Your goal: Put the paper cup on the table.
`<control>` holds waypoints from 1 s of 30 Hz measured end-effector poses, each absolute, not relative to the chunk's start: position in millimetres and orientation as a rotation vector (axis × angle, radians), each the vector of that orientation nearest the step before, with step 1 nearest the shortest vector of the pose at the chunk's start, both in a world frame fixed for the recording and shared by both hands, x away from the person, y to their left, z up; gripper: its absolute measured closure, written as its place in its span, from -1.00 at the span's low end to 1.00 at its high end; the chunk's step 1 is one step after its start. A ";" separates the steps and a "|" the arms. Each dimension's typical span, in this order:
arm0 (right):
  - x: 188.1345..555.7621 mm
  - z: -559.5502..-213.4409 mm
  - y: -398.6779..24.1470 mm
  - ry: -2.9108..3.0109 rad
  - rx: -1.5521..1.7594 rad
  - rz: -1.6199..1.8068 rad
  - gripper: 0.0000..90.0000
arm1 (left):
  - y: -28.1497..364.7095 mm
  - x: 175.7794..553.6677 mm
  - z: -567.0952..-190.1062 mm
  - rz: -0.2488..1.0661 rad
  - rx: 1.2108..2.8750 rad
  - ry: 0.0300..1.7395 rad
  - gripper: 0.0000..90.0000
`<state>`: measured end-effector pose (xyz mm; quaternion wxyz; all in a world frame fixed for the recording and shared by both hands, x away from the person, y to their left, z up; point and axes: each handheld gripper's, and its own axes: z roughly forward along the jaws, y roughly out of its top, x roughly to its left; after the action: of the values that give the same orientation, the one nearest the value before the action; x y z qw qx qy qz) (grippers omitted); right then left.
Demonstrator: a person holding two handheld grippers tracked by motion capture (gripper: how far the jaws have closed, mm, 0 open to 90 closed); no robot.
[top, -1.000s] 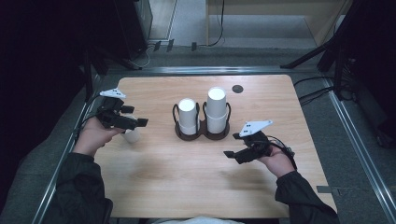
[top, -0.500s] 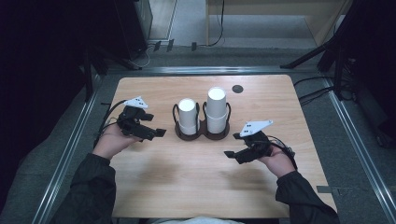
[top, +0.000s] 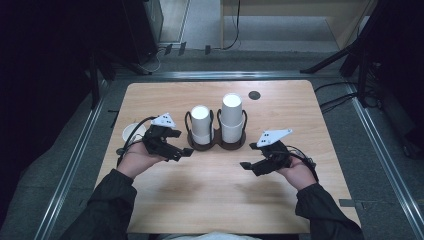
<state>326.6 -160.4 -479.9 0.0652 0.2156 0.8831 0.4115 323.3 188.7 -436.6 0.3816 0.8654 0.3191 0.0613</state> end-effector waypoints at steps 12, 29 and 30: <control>325.6 -481.2 -158.2 2.678 0.628 1.229 -0.49 | 158.1 306.0 -443.6 0.141 2.202 0.696 -0.69; 324.2 -483.0 -155.1 2.693 0.607 1.214 -0.49 | 151.9 304.7 -459.4 0.169 2.122 0.741 -0.67; 324.2 -483.1 -155.0 2.693 0.608 1.212 -0.49 | 151.4 304.3 -459.7 0.171 2.124 0.740 -0.67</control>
<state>324.2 -155.0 -483.1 0.0631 0.2012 0.8914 0.4012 304.3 151.4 -459.7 0.4284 0.8508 0.2965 0.0683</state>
